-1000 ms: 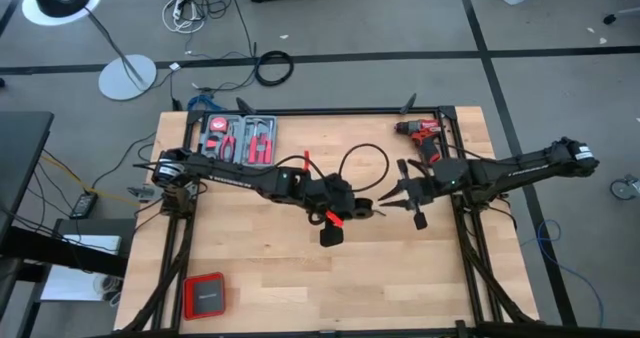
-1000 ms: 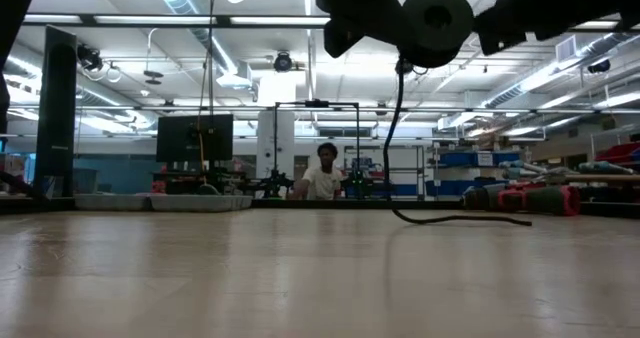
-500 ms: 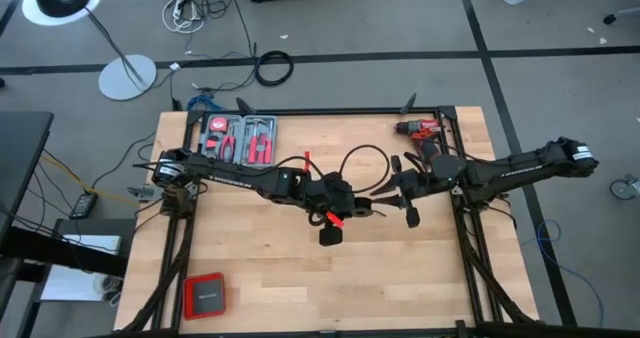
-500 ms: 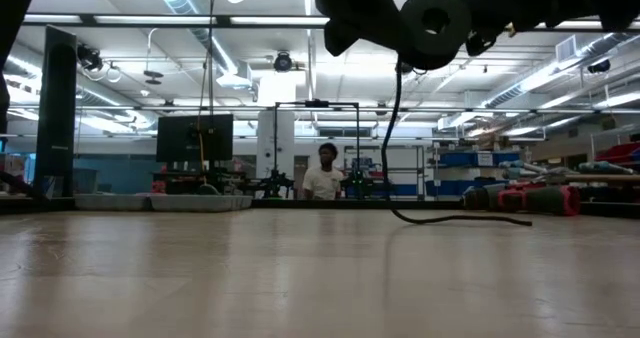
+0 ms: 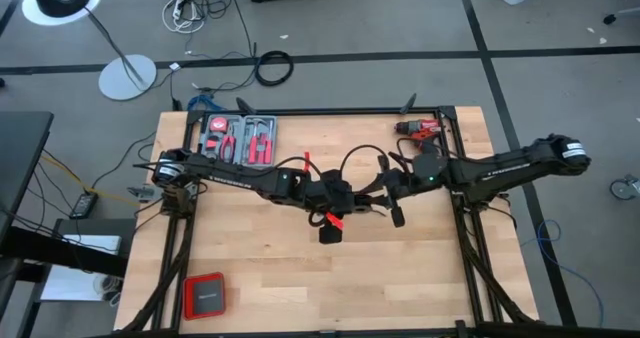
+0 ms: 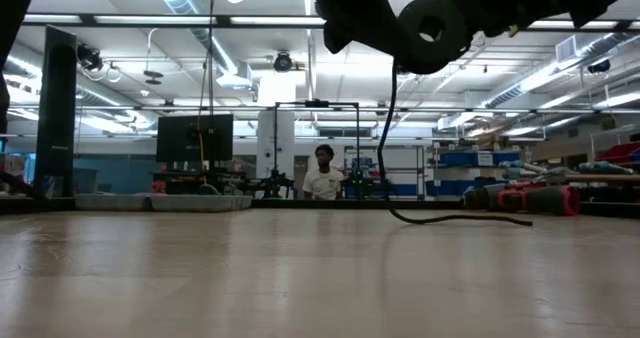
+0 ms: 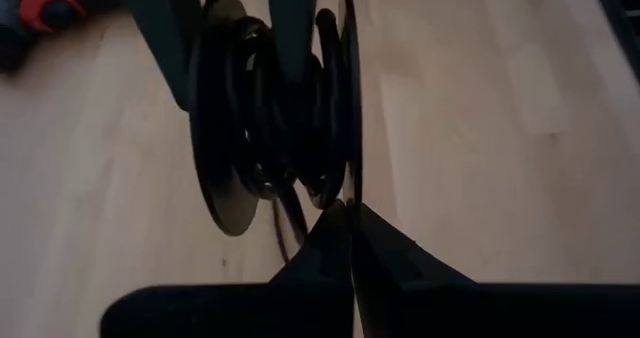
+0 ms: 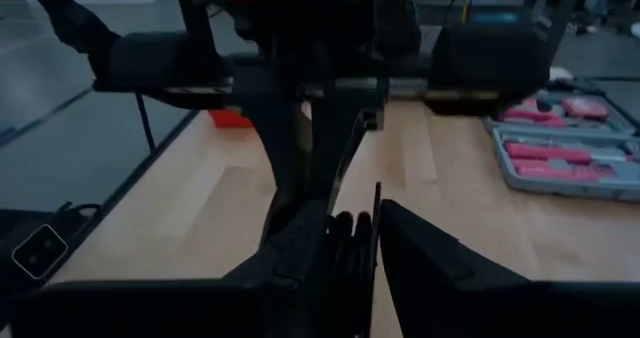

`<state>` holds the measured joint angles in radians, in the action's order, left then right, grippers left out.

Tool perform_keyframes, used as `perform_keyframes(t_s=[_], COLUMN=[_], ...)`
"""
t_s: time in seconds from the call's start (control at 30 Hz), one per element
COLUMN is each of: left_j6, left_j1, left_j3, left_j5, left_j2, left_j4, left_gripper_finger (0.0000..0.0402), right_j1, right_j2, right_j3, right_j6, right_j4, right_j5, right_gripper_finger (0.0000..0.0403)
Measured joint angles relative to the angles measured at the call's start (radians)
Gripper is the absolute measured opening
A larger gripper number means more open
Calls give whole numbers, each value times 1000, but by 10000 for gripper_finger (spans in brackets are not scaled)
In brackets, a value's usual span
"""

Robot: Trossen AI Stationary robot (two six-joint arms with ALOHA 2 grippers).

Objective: Coil cords
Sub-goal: Coil the black wire on the spool

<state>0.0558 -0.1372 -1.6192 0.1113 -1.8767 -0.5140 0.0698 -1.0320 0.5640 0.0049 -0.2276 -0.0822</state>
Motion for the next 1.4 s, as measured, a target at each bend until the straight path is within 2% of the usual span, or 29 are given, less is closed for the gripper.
perform_keyframes(t_s=[0.2, 0.37, 0.7, 0.8, 1.13, 1.4], left_j6=[-26, -26, 1, 27, 54, 73], left_j1=[-5, -5, -5, -4, -1, 0], left_j3=[1, 2, 2, 2, 0, 0], left_j5=[60, 104, 118, 127, 153, 157], left_j2=[0, 0, -1, -1, 19, 19], left_j4=[-28, -34, -36, -49, -73, -116], left_gripper_finger=[0, 0, 2, 19, 120, 131], right_j1=[-2, -2, 0, 0, 1, 10], right_j2=[-29, -28, -26, -26, -4, -3], right_j3=[5, 5, 5, 5, 3, 3], right_j6=[3, -12, -21, -24, -35, -39], right_j4=[2, 9, 20, 24, 35, 64], right_j5=[-5, 19, 42, 43, 43, 52], right_gripper_finger=[79, 16, 10, 10, 8, 7])
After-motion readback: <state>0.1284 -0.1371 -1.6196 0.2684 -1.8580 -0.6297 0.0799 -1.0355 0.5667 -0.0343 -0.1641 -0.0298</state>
